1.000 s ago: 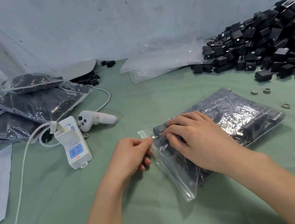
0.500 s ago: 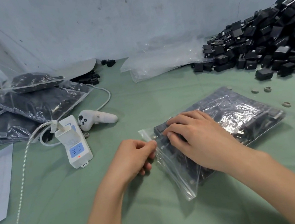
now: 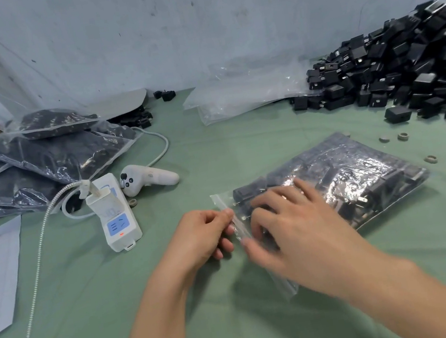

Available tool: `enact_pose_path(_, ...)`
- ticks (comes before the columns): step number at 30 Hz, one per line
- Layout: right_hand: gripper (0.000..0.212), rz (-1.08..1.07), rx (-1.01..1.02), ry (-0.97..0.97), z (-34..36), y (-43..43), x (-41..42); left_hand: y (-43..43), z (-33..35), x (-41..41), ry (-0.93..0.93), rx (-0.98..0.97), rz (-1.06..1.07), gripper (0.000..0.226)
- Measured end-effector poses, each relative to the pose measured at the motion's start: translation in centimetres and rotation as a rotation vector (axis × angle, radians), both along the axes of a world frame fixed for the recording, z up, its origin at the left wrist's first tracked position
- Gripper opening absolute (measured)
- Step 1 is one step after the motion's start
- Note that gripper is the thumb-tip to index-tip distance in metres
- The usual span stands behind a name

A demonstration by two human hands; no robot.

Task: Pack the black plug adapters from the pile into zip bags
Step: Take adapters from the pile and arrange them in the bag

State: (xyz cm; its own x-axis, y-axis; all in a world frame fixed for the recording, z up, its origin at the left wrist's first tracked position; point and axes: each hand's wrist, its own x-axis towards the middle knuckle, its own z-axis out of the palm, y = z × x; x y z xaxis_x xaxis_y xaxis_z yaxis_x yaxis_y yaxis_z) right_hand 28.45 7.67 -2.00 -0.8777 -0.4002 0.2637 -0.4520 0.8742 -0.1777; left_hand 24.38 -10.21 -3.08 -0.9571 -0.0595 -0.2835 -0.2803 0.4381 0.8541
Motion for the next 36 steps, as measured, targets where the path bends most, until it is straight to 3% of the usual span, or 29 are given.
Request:
enact_pose_path(2, 0.047, 0.017, 0.087, -0.052, -0.5, -0.2, 1.6, 0.2, 0.0, -0.1, 0.0, -0.011, 0.008, 0.04)
enact_pose_path(5, 0.041, 0.003, 0.185, 0.017, -0.9, 0.0, 3.2, 0.4, -0.1, 0.0, 0.005, 0.015, 0.034, 0.037)
enact_pose_path(15, 0.023, -0.041, 0.007, 0.309, -2.5, 0.6, 6.0, 1.0, -0.5, 0.3, 0.001, 0.094, 0.077, 0.034)
enact_pose_path(20, 0.008, 0.074, -0.013, 0.426, -3.5, 1.0, 5.3, 1.0, -0.2, 0.9, 0.017, 0.097, 0.065, 0.034)
enact_pose_path(29, 0.006, 0.176, -0.038, 0.433, -3.9, 1.6, 4.7, 1.2, 0.4, 1.5, 0.022, 0.037, 0.005, 0.038)
enact_pose_path(36, 0.012, 0.209, -0.057, 0.385, -3.7, 1.9, 4.6, 1.1, 0.2, 1.3, -0.002, 0.097, 0.012, 0.034)
